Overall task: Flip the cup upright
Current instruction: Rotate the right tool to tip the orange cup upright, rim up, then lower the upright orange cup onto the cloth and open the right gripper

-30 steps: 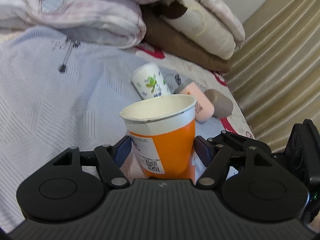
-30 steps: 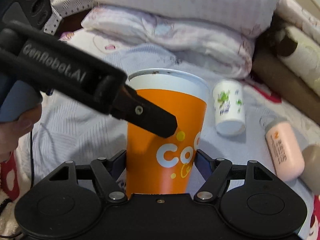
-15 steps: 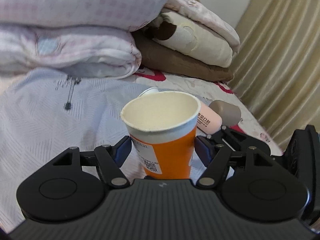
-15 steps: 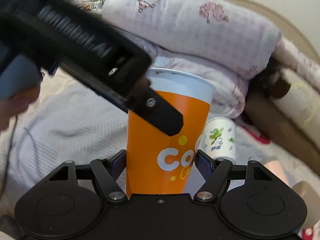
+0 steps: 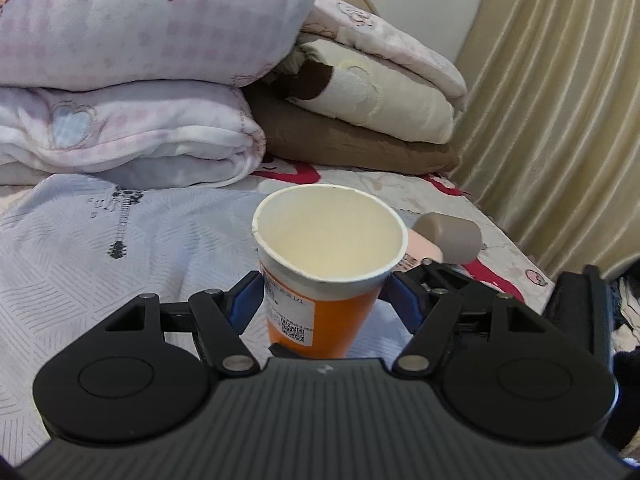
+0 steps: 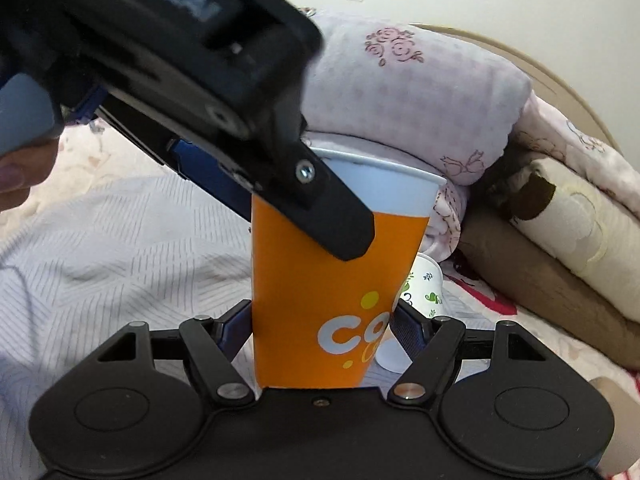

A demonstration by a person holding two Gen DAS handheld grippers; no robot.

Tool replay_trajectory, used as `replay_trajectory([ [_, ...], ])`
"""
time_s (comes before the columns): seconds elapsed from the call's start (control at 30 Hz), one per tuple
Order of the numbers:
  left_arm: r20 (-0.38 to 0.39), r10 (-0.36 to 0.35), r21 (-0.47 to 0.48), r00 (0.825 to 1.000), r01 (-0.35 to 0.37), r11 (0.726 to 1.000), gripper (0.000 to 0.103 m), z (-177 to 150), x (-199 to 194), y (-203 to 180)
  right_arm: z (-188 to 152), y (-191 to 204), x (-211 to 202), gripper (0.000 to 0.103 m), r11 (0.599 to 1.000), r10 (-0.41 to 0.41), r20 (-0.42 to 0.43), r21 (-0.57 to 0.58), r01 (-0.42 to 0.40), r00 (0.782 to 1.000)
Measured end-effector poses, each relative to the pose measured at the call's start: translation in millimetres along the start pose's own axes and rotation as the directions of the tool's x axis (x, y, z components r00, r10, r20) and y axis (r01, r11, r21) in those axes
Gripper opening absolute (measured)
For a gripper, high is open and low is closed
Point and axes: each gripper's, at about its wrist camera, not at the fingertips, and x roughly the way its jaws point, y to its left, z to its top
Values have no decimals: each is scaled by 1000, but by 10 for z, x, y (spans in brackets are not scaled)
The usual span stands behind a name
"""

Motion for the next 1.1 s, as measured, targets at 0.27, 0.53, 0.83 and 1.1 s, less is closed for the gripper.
replay_trajectory([
  [0.27,-14,10,16,1000,-9,1000,69,-14,29,-186,-61,-144,-66,78,991,24,-23,134,-20,999],
  [0.53,-49,10,23,999,-9,1000,68,-68,-23,-243,-65,-120,-56,78,992,34,-40,123,-29,999],
  [0.83,-107,70,27,992,-67,997,72,-93,-52,-299,-97,-194,-133,83,984,39,-65,177,-27,997],
  [1.1,-124,222,-33,967,-228,973,72,-108,-289,-438,-224,-289,-479,83,951,111,-116,300,-71,987],
])
